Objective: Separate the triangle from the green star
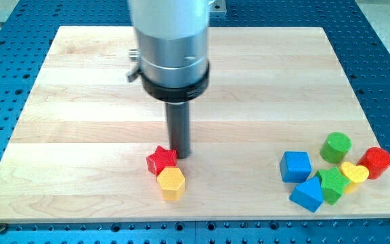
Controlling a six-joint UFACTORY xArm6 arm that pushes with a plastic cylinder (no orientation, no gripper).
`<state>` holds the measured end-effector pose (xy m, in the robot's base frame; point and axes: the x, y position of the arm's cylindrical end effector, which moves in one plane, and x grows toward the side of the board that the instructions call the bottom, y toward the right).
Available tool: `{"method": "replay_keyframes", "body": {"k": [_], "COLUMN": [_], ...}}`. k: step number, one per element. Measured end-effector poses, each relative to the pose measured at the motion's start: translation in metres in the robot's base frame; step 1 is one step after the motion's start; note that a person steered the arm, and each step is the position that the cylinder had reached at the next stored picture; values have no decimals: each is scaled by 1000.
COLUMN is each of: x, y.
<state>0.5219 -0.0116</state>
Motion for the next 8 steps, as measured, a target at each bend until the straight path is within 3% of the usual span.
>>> {"method": "replay_keyframes", "body": {"k": [4, 5, 6, 8], "x": [2, -44, -122, -119], "y": [16, 26, 60, 235]}}
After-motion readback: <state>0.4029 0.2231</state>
